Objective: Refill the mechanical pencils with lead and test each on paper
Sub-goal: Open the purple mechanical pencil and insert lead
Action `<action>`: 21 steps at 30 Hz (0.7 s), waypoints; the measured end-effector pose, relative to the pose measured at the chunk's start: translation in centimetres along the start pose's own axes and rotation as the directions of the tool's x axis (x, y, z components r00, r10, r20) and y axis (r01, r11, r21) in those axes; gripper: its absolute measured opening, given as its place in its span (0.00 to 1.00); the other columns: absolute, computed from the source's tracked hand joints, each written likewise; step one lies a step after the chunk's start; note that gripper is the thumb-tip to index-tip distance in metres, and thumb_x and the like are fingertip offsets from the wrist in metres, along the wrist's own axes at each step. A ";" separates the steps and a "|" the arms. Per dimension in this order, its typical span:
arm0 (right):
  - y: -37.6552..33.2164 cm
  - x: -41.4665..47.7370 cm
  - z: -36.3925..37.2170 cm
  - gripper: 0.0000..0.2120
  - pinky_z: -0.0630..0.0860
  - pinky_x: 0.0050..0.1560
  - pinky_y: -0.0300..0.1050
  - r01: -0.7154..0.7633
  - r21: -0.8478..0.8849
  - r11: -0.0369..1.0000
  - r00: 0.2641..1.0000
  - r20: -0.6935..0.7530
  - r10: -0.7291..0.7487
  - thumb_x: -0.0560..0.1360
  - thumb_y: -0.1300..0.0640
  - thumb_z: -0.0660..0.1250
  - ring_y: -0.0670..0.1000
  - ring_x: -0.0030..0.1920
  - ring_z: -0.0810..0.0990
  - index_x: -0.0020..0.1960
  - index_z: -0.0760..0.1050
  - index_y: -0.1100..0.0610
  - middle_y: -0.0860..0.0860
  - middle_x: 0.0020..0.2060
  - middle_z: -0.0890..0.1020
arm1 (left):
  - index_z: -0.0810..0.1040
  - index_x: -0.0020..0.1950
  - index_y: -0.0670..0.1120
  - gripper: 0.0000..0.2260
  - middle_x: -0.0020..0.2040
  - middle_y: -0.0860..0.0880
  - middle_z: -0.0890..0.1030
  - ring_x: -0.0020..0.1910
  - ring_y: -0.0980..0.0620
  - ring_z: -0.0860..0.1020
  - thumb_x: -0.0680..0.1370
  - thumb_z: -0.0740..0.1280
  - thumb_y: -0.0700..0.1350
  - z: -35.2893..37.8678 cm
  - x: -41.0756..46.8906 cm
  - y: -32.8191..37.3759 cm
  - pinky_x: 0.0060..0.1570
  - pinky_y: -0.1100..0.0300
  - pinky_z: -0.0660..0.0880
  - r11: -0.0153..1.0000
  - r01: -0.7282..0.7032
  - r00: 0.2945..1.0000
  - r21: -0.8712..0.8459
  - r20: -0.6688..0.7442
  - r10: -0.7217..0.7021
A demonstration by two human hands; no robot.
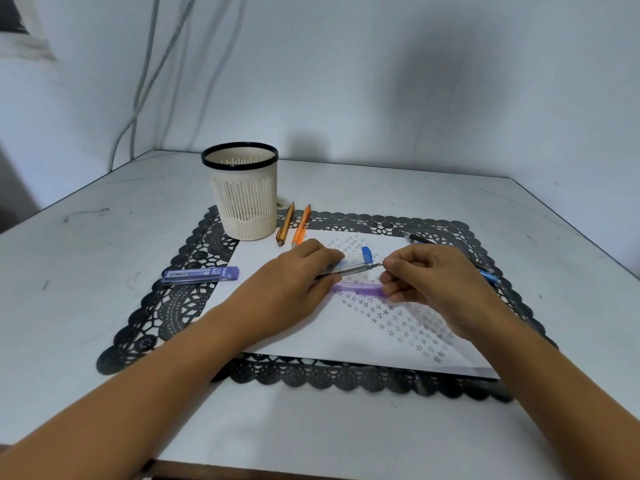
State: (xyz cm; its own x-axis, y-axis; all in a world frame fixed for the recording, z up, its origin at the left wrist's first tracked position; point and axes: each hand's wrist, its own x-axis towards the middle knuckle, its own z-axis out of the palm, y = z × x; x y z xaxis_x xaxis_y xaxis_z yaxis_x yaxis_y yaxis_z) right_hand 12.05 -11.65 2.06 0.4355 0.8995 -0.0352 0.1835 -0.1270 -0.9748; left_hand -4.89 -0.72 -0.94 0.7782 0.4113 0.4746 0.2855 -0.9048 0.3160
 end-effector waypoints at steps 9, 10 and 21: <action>-0.1 0.0 -0.1 0.05 0.80 0.35 0.40 0.031 -0.071 0.997 0.999 -0.034 -0.033 0.76 0.63 0.64 0.51 0.31 0.81 0.42 0.78 0.61 0.54 0.31 0.82 | 0.75 0.61 0.42 0.16 0.53 0.47 0.77 0.48 0.48 0.77 0.76 0.60 0.47 0.1 0.0 -0.1 0.47 0.53 0.76 1.000 -0.002 1.000 -0.002 -0.006 0.002; -0.2 0.0 -0.1 0.06 0.80 0.35 0.40 0.032 -0.084 0.996 0.999 -0.036 -0.035 0.76 0.63 0.64 0.51 0.32 0.81 0.42 0.78 0.61 0.54 0.31 0.82 | 0.74 0.61 0.42 0.15 0.53 0.47 0.77 0.49 0.48 0.77 0.77 0.61 0.46 0.1 0.0 -0.1 0.47 0.54 0.76 1.000 0.000 1.000 -0.004 -0.007 0.000; 0.0 0.0 -0.1 0.08 0.78 0.39 0.46 0.035 -0.239 0.970 0.997 -0.055 -0.050 0.77 0.59 0.62 0.51 0.32 0.79 0.40 0.76 0.59 0.49 0.26 0.80 | 0.74 0.60 0.44 0.18 0.52 0.48 0.77 0.47 0.49 0.77 0.76 0.58 0.52 -0.1 -0.1 0.3 0.45 0.55 0.75 1.000 0.002 1.000 -0.006 0.009 -0.001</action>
State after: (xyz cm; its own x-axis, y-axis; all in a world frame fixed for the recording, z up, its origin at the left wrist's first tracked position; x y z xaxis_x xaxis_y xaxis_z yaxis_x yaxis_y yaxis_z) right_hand 12.10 -11.64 2.09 0.4734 0.8805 0.0256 0.4045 -0.1915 -0.8942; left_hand -4.96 -1.00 -0.78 0.7829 0.4116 0.4665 0.2832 -0.9034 0.3218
